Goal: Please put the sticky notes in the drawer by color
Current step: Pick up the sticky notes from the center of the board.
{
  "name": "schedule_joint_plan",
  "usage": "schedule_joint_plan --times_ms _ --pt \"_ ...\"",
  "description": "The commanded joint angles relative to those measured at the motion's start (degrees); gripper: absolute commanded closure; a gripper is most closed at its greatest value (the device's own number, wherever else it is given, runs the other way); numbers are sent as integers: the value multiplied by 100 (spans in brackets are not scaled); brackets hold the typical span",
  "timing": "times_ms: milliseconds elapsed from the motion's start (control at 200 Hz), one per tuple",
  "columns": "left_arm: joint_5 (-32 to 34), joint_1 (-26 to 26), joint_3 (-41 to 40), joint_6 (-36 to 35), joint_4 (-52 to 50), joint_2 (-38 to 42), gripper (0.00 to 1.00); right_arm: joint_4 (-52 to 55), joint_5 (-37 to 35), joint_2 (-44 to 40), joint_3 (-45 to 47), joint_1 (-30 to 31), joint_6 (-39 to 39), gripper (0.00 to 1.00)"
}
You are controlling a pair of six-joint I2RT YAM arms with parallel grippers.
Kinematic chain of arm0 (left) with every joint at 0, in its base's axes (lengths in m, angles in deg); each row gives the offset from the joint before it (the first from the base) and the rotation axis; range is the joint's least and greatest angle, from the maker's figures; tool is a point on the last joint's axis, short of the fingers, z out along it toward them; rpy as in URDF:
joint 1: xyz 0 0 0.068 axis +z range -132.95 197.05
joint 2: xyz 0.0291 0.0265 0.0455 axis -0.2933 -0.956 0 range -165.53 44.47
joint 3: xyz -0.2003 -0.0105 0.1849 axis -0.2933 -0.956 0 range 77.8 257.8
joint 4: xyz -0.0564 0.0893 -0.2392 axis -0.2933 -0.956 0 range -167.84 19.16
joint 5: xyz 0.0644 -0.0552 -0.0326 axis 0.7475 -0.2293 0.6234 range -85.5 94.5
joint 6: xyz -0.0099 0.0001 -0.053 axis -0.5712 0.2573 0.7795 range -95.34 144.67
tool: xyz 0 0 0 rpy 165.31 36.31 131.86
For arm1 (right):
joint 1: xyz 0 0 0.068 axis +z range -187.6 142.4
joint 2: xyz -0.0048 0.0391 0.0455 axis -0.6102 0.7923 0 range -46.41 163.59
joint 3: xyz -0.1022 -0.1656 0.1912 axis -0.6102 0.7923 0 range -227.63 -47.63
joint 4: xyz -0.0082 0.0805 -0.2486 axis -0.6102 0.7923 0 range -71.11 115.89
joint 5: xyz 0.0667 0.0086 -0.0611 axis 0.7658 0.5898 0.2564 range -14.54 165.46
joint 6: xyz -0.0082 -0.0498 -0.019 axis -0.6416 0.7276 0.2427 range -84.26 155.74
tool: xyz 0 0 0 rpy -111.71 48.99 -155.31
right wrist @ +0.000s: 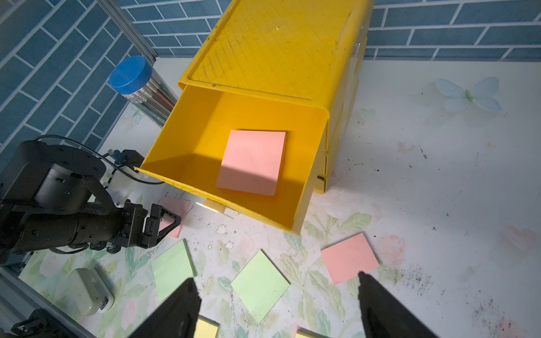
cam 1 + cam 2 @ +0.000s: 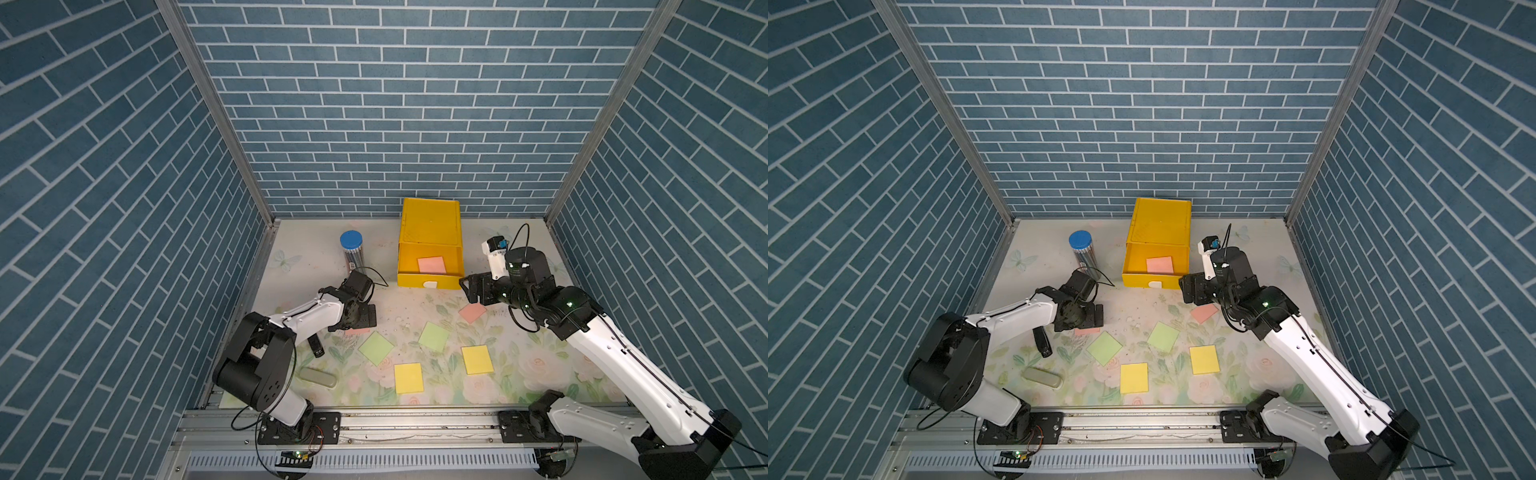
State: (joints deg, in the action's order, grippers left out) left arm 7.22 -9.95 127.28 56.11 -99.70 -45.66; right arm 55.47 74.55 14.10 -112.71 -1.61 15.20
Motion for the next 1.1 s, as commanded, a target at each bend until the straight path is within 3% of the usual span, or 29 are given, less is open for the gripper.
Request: schedule_joint_plan --times_ms 0,470,575,765,1095 --pt "-201 15 288 -151 -163 -239 0 -132 -116 -114 116 -22 84 14" --pt "-95 109 474 -353 -889 -912 0 -381 2 -390 399 -30 84 14" --pt "-480 150 443 -411 -677 -1080 0 -423 -4 -519 502 -31 72 14" --pt "-453 116 332 -362 -602 -1243 23 -371 -93 -646 564 -35 145 14" --pt "-274 108 216 -200 -530 -1010 25 -484 28 -709 637 -40 129 14"
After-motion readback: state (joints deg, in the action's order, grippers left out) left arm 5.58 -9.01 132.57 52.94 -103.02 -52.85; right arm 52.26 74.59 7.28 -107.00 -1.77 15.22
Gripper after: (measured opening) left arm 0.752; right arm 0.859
